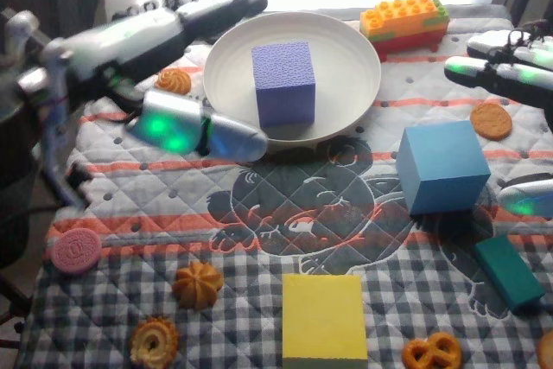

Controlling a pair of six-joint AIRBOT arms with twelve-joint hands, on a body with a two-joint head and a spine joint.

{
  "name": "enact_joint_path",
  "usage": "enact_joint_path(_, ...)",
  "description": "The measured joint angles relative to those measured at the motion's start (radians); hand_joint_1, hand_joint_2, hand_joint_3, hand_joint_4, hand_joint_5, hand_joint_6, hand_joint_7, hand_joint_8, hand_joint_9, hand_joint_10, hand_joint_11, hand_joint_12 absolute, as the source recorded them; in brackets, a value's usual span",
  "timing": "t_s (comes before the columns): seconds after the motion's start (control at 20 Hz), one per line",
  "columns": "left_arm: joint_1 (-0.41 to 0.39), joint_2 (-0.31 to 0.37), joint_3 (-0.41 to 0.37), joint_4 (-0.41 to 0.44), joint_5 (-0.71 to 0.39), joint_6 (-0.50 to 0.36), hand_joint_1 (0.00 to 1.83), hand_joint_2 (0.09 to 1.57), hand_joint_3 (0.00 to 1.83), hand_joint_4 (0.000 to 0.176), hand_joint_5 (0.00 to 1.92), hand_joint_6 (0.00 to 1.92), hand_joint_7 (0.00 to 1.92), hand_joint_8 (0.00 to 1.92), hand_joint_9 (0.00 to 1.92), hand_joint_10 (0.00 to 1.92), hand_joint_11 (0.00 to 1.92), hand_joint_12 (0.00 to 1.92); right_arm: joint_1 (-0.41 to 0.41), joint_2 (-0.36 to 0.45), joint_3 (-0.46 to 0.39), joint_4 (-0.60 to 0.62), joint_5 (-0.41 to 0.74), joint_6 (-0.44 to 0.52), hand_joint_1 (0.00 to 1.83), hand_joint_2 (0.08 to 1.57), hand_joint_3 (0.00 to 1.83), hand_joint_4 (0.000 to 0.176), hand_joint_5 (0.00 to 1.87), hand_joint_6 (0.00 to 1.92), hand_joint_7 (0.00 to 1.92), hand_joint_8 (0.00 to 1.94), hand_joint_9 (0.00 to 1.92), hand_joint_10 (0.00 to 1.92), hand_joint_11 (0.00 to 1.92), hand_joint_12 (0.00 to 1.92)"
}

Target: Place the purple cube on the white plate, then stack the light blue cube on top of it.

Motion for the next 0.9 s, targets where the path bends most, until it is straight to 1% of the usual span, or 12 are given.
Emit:
enact_joint_path(0.05,0.028,0.029,-0.029,0.012,-0.031,-0.023,0.65,0.70,0.00,0.176,0.00,0.00,0.00,0.00,0.00,0.00,0.00,0.37,0.025,-0.005,0.007,-0.019,-0.015,0.001,0.40,0.98,0.00,0.176,0.04,0.00,0.00,0.00,0.00,0.00,0.00,0.02)
enact_joint_path(0.1,0.063,0.063,-0.064,0.019,-0.066,-0.030,0.68,0.73,0.01,0.176,0.00,0.00,0.00,0.00,0.00,0.00,0.00,0.07,0.052,-0.015,0.016,-0.043,-0.036,0.005,0.42,0.97,0.00,0.176,0.02,0.00,0.00,0.00,0.00,0.00,0.00,0.00)
enact_joint_path(0.15,0.089,0.084,-0.084,0.016,-0.089,-0.031,0.68,0.76,0.02,0.176,0.00,0.00,0.00,0.00,0.00,0.00,0.00,0.01,0.066,-0.026,0.025,-0.060,-0.053,0.010,0.44,0.97,0.00,0.176,0.02,0.00,0.00,0.00,0.00,0.00,0.00,0.00)
enact_joint_path(0.2,0.112,0.097,-0.095,0.005,-0.105,-0.031,0.74,0.77,0.02,0.176,0.00,0.00,0.00,0.00,0.00,0.00,0.00,0.00,0.073,-0.037,0.034,-0.072,-0.072,0.015,0.37,0.98,0.00,0.176,0.01,0.00,0.00,0.00,0.00,0.00,0.00,0.00)
enact_joint_path(0.3,0.157,0.114,-0.115,-0.029,-0.132,-0.031,0.73,0.75,0.01,0.176,0.00,0.00,0.00,0.00,0.00,0.00,0.00,0.00,0.082,-0.058,0.045,-0.097,-0.133,0.018,0.36,0.97,0.00,0.176,0.02,0.00,0.00,0.00,0.00,0.00,0.00,0.00)
enact_joint_path(0.4,0.171,0.116,-0.124,-0.038,-0.150,-0.032,0.85,0.71,0.00,0.176,0.00,0.00,0.00,0.00,0.00,0.00,0.00,0.00,0.093,-0.063,0.056,-0.111,-0.168,0.019,0.36,0.97,0.00,0.176,0.06,0.02,0.00,0.00,0.00,0.00,0.00,0.00)
enact_joint_path(0.55,0.183,0.116,-0.135,-0.035,-0.164,-0.032,0.85,0.74,0.00,0.176,0.00,0.00,0.00,0.00,0.00,0.00,0.00,0.00,0.106,-0.062,0.067,-0.109,-0.195,0.019,0.37,0.99,0.00,0.176,0.07,0.01,0.00,0.00,0.00,0.00,0.00,0.00)
enact_joint_path(0.65,0.199,0.116,-0.135,-0.058,-0.166,-0.032,0.80,0.76,0.01,0.176,0.00,0.00,0.00,0.00,0.00,0.00,0.00,0.00,0.123,-0.081,0.081,-0.123,-0.216,0.019,0.45,0.98,0.00,0.176,0.16,0.01,0.03,0.00,0.00,0.00,0.00,0.00)
enact_joint_path(0.7,0.203,0.116,-0.135,-0.064,-0.166,-0.032,0.80,0.76,0.01,0.176,0.00,0.00,0.00,0.00,0.00,0.00,0.00,0.00,0.129,-0.085,0.082,-0.125,-0.222,0.019,0.45,0.98,0.00,0.176,0.16,0.01,0.03,0.00,0.00,0.00,0.00,0.00)
enact_joint_path(0.8,0.216,0.116,-0.135,-0.080,-0.166,-0.032,0.82,0.74,0.00,0.176,0.00,0.00,0.00,0.00,0.00,0.00,0.00,0.00,0.152,-0.108,0.087,-0.153,-0.244,0.019,0.49,0.97,0.00,0.173,0.20,0.01,0.11,0.01,0.05,0.01,0.04,0.02)
enact_joint_path(0.85,0.217,0.116,-0.135,-0.080,-0.165,-0.031,0.81,0.74,0.00,0.176,0.00,0.00,0.00,0.00,0.00,0.00,0.00,0.00,0.153,-0.112,0.087,-0.160,-0.245,0.019,0.49,0.98,0.00,0.164,0.19,0.00,0.13,0.02,0.10,0.03,0.09,0.04)
enact_joint_path(0.9,0.216,0.116,-0.135,-0.082,-0.166,-0.032,0.80,0.73,0.00,0.176,0.00,0.00,0.00,0.00,0.00,0.00,0.00,0.00,0.153,-0.118,0.091,-0.168,-0.258,0.019,0.61,1.01,0.00,0.125,0.25,0.01,0.25,0.02,0.31,0.01,0.26,0.33)
